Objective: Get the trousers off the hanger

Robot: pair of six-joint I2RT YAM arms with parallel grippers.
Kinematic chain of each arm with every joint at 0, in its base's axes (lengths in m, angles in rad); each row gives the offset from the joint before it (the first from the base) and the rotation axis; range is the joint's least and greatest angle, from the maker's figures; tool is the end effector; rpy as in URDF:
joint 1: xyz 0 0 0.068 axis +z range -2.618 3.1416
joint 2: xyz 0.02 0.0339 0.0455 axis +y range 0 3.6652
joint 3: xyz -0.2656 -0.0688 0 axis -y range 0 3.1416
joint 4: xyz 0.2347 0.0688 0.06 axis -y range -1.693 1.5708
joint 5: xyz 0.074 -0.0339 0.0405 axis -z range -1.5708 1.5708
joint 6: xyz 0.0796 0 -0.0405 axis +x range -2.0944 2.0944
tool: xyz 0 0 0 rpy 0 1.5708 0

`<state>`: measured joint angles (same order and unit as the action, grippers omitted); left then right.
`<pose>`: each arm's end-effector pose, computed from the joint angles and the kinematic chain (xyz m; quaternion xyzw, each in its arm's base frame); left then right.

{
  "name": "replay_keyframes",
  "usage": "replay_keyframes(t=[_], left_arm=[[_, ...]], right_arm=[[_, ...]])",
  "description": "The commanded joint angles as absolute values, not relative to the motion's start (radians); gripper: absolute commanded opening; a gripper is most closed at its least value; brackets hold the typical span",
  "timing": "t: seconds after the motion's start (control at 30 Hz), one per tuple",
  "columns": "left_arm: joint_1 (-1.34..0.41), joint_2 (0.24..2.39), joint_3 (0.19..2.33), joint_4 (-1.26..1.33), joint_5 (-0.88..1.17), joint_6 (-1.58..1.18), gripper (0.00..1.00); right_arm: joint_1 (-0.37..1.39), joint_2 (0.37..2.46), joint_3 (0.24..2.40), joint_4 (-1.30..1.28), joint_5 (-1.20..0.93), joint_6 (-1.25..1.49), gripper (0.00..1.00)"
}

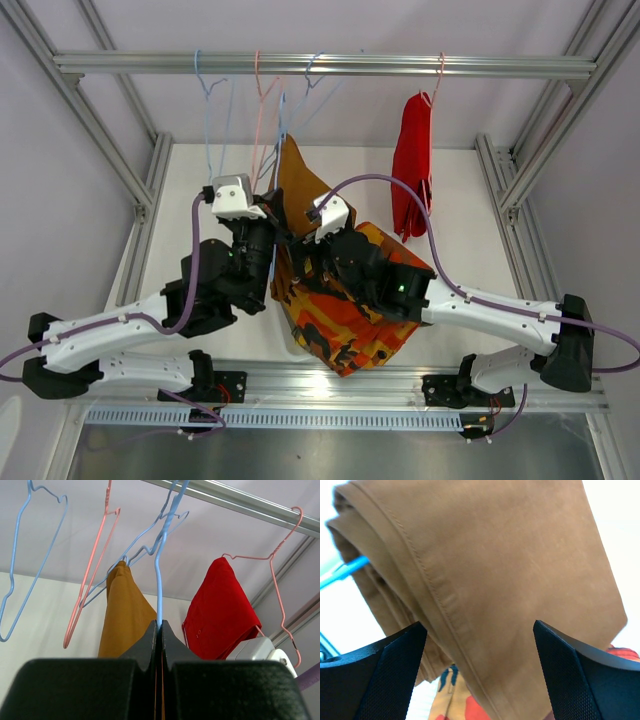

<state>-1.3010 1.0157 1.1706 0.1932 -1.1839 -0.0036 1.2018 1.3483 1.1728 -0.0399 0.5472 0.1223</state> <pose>0.1245 -0.1736 0.4702 -0.0763 0.6556 -0.1580 0.7344 0.1619 0.3037 0.3603 -0.2401 0.7305 0.2051 0.6055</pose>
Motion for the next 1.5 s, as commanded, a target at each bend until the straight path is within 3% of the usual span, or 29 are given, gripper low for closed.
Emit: replay_keyframes(t=[0.0, 0.57, 0.8, 1.07, 1.27, 1.37, 1.47], left_arm=[[-1.315, 1.022, 1.163, 0.201, -1.192, -0.037, 0.00], [-1.328, 1.022, 1.164, 0.180, -1.190, -0.055, 0.00], [-1.330, 1.019, 1.157, 0.167, -1.196, -0.063, 0.01], [-1.330, 1.017, 1.131, 0.170, -1.207, -0.078, 0.01], [-1.330, 1.022, 1.129, 0.156, -1.215, -0.092, 0.01], [-1.330, 1.025, 1.137, 0.126, -1.213, -0.118, 0.01], [-1.330, 1.028, 1.147, 0.095, -1.219, -0.144, 0.01]], right_arm=[[1.197, 1.350, 1.207, 0.051, 0.506, 0.126, 0.91], [1.134, 1.450, 1.232, 0.152, 0.479, 0.091, 0.89], [1.106, 1.483, 1.241, 0.215, 0.477, 0.069, 0.82], [1.111, 1.487, 1.269, 0.230, 0.450, 0.058, 0.80], [1.137, 1.436, 1.239, 0.261, 0.440, 0.060, 0.72], [1.141, 1.408, 1.236, 0.271, 0.436, 0.060, 0.59], [1.140, 1.390, 1.242, 0.273, 0.436, 0.054, 0.32]])
